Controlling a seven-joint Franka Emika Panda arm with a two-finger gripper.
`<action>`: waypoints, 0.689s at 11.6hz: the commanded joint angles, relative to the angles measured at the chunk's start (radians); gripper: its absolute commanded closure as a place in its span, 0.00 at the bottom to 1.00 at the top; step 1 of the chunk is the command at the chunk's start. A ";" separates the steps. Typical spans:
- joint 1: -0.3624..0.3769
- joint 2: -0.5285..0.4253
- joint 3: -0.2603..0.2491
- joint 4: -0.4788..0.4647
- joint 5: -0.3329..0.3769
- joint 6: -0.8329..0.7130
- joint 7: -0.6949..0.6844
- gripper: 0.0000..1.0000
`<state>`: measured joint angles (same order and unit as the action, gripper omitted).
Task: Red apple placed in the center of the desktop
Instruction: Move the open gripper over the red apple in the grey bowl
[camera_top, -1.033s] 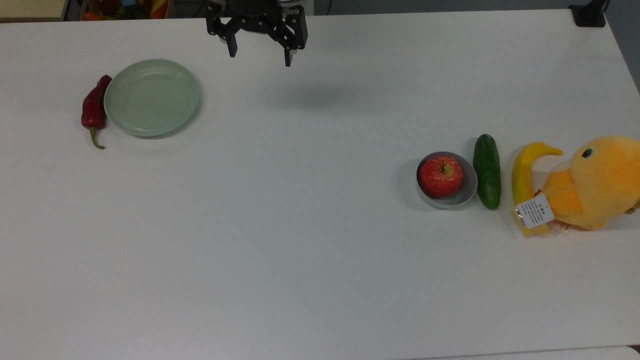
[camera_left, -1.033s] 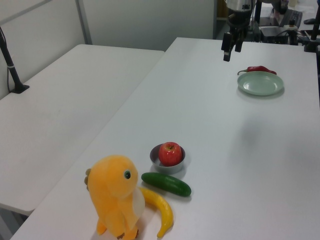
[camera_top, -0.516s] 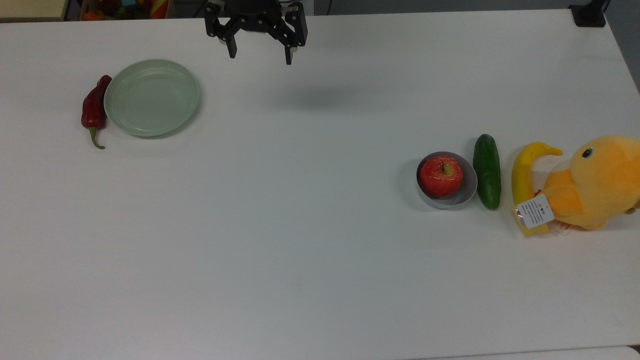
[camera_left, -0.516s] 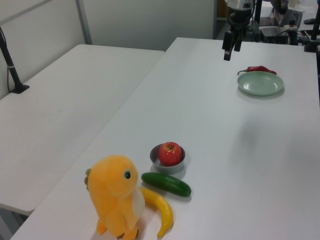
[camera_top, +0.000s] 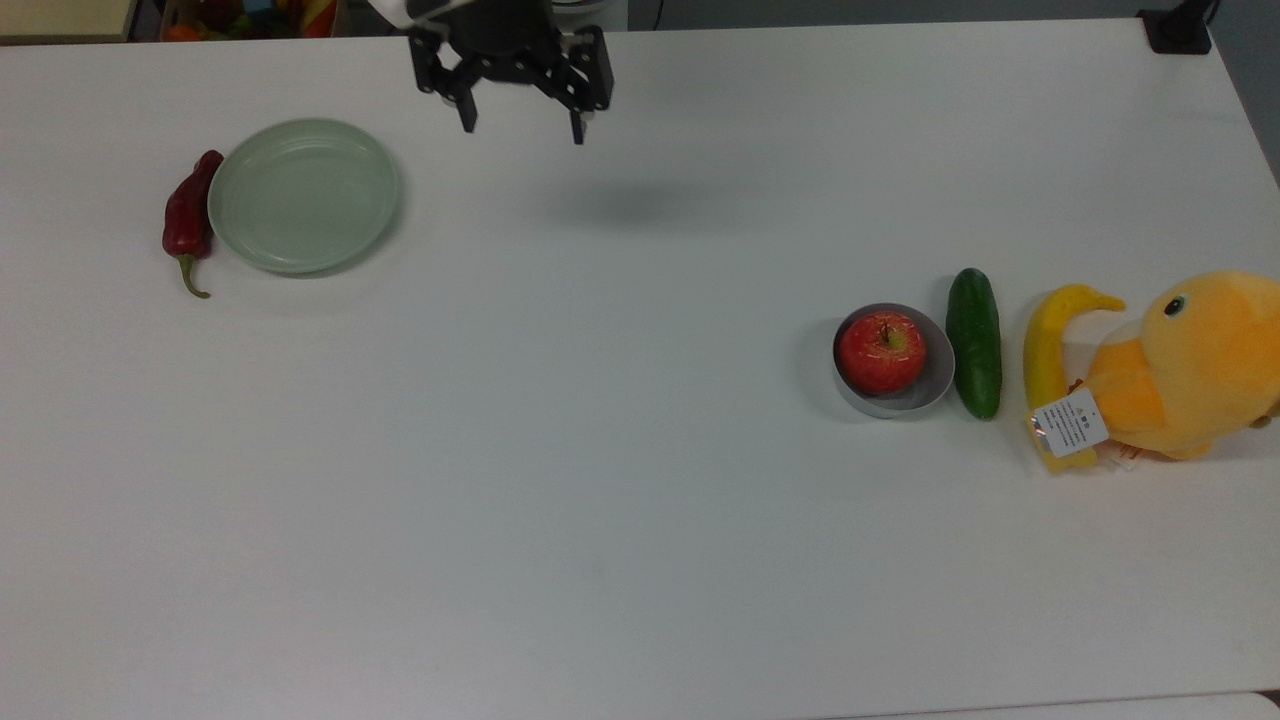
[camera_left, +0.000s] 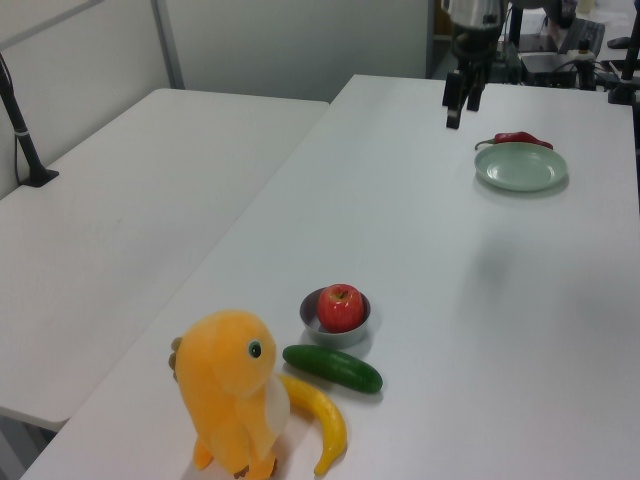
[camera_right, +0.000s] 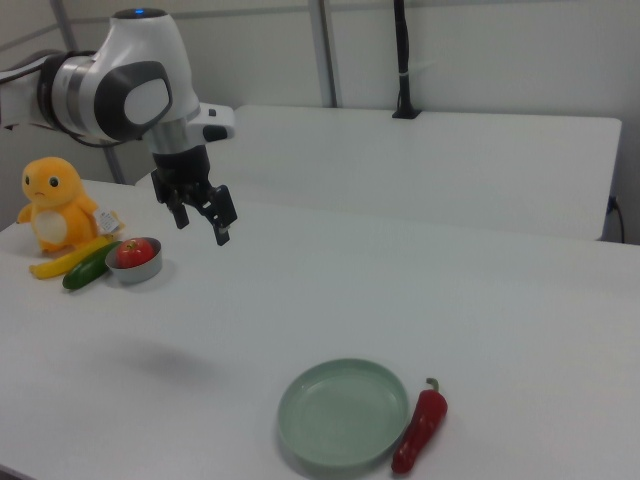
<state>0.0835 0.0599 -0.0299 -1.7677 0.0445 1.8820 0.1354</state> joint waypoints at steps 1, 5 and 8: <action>0.021 0.064 0.048 0.019 0.018 0.112 0.070 0.00; 0.155 0.161 0.048 0.134 0.017 0.140 0.135 0.00; 0.248 0.248 0.048 0.155 0.008 0.355 0.203 0.00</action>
<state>0.2701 0.2297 0.0288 -1.6456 0.0461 2.0875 0.2779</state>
